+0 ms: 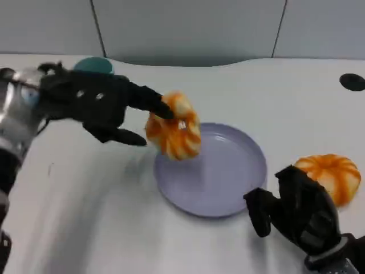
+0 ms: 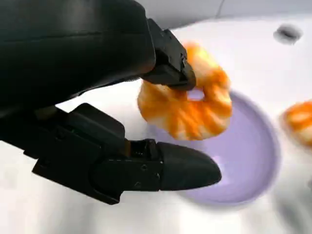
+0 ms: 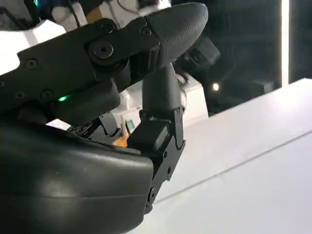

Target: Grasp the bread from the table and place it into the plate.

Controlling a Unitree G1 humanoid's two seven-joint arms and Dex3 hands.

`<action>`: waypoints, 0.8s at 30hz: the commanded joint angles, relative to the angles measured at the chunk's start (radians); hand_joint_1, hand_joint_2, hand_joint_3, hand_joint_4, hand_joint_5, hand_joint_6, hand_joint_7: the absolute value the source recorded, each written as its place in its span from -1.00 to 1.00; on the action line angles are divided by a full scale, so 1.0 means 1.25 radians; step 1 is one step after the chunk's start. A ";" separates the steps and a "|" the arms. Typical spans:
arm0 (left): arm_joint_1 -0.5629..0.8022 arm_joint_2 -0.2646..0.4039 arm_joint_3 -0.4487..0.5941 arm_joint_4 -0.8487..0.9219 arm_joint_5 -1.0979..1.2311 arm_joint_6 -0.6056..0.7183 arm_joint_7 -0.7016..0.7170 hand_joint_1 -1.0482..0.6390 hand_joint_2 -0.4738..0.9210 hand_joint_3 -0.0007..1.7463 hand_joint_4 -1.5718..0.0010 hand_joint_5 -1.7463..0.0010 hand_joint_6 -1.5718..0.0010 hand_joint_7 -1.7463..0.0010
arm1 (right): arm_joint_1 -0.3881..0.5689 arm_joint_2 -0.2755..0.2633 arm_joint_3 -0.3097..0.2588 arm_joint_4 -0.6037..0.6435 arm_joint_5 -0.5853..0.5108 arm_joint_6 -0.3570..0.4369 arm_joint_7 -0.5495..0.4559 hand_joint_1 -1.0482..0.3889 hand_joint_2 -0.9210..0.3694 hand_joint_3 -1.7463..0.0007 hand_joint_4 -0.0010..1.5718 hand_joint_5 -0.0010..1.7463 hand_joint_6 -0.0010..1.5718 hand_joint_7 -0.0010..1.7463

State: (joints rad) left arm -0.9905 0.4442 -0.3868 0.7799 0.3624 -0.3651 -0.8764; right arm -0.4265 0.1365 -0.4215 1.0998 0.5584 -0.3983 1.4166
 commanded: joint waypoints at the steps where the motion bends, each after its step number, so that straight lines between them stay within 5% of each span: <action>1: -0.081 0.016 -0.026 0.033 0.042 -0.015 -0.012 -1.00 1.00 -0.46 1.00 0.33 0.52 0.70 | 0.016 0.013 0.018 -0.056 0.004 0.047 -0.027 0.01 -0.99 1.00 -0.03 1.00 -0.18 0.81; 11: -0.129 0.001 -0.039 0.029 0.054 -0.041 -0.031 -1.00 1.00 -0.38 1.00 0.25 0.40 0.64 | 0.027 0.052 0.037 -0.101 0.011 0.075 -0.075 -0.06 -0.96 0.99 0.09 1.00 -0.11 1.00; 17: -0.009 0.010 0.076 -0.007 -0.076 -0.114 0.051 -1.00 1.00 -0.34 1.00 -0.19 0.20 0.65 | 0.014 0.040 0.040 -0.088 0.015 0.066 -0.037 -0.05 -0.98 0.98 0.06 1.00 -0.16 1.00; 24: 0.187 0.002 0.233 0.001 -0.311 -0.104 0.010 -1.00 1.00 -0.31 1.00 -0.19 0.33 0.75 | 0.031 0.027 0.040 -0.110 0.024 0.102 -0.037 -0.06 -0.95 0.99 0.07 1.00 -0.14 0.96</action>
State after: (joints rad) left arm -0.7971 0.4419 -0.1337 0.7858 0.0268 -0.5084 -0.8412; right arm -0.3921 0.1799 -0.3698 0.9776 0.5740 -0.2867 1.3634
